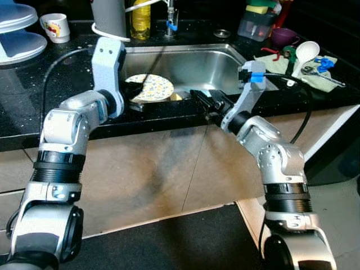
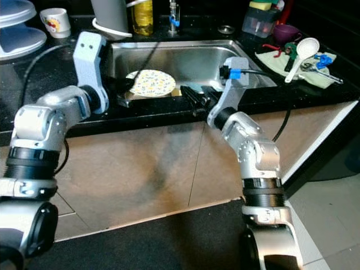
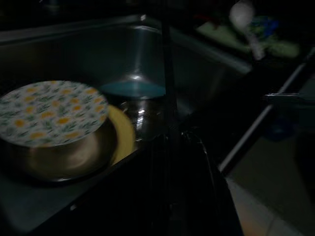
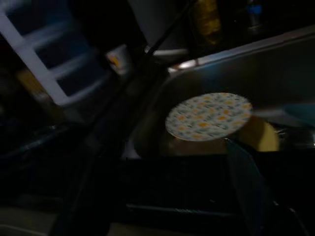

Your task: Kitchen organization

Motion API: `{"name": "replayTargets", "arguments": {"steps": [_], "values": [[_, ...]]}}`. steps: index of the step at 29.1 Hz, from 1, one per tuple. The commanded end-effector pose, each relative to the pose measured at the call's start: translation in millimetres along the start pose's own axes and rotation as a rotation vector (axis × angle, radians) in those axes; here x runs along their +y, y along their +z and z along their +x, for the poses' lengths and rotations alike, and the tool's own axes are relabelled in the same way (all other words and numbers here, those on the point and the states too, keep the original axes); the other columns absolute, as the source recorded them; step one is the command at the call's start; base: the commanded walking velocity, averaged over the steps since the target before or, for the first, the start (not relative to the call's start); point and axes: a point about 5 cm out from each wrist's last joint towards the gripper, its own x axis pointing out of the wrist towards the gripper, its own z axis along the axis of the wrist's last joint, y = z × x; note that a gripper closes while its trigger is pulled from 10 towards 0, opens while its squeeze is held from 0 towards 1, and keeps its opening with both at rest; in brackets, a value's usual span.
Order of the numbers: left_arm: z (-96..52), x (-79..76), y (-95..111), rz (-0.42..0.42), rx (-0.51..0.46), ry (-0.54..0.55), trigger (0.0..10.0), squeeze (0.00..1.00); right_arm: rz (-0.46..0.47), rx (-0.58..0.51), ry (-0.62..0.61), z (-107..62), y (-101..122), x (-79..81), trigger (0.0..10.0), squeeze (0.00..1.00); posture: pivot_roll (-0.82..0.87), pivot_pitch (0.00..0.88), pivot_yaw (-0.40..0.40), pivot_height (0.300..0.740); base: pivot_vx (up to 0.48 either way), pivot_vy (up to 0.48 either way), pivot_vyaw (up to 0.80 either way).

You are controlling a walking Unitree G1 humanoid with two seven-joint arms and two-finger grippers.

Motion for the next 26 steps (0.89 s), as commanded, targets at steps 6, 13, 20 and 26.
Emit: {"name": "replayTargets", "arguments": {"steps": [6,13,20,26], "values": [[-14.7,-12.5,-2.0,-0.169,-0.007,-0.156,0.0,0.0,0.278,-0.065,0.105,7.8,6.2,30.5,10.0,1.0,-0.06,0.204,-0.051,0.74,0.0,0.0,0.0],[-22.2,-16.8,-4.6,-0.363,-0.01,-0.221,0.0,0.0,0.387,-0.056,0.126,11.4,4.0,37.0,10.0,1.0,-0.06,0.205,-0.055,0.74,0.0,0.0,0.0],[-23.5,-29.2,-6.5,-0.423,0.012,-0.293,0.0,0.0,0.367,-0.007,0.105,11.6,0.9,39.4,10.0,0.0,-0.06,0.205,-0.053,0.74,0.0,0.0,0.0],[-25.4,-36.4,-8.9,-0.456,0.054,-0.322,0.0,0.0,0.366,-0.005,0.111,10.1,1.3,41.7,10.0,0.0,-0.06,0.201,-0.051,0.74,0.0,0.0,0.0]]}}
